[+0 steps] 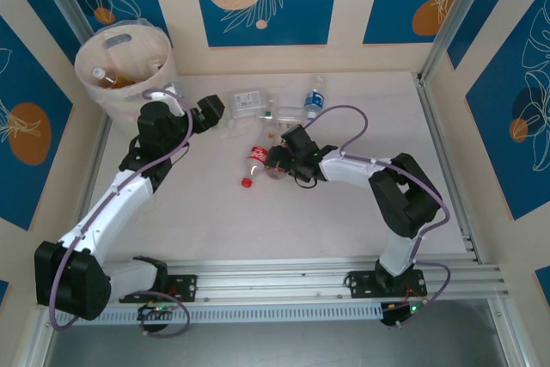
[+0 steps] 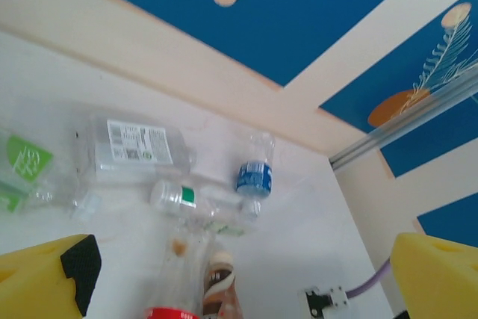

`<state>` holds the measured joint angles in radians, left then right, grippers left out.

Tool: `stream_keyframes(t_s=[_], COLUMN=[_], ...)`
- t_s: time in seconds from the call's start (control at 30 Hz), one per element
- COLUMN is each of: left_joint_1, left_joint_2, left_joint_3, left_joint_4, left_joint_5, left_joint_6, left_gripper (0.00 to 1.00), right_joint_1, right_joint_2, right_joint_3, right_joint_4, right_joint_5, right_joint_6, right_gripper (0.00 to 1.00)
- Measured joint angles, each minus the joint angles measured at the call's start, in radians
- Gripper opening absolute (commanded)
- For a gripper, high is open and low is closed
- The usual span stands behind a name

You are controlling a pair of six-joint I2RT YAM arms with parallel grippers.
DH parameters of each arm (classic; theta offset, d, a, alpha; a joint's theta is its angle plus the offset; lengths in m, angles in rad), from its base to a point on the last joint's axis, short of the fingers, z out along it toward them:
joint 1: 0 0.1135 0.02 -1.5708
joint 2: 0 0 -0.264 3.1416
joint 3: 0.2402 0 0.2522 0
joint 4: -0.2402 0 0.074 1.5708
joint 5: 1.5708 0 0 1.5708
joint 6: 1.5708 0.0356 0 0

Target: Put the plastic bottles in the bin

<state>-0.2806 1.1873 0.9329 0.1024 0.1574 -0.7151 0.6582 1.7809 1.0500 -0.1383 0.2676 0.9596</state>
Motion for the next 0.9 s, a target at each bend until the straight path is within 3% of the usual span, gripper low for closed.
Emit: stream_keyframes(t_s=[0.13,0.5,0.9], left_joint_1=[-0.003,-0.013,-0.019], left_joint_2=[-0.01,-0.1,-0.116], left_joint_3=[-0.016,-0.189,-0.241], left_joint_4=[-0.042,-0.035,-0.035], left_joint_5=[-0.003,0.037,0.2], left_joint_6=[0.002,-0.036,0.015], left_gripper=[1.0,1.0,1.0], right_joint_1=[0.019,0.048,0.096], right_joint_2=[0.043,0.082,-0.201], right_joint_3=[0.026,0.037,-0.119], right_joint_4=[-0.003,-0.02,-0.026], right_joint_5=[0.014,0.145,0.227], right_joint_6=[0.0,-0.02,-0.194], right_gripper=[0.88,0.62,0.49])
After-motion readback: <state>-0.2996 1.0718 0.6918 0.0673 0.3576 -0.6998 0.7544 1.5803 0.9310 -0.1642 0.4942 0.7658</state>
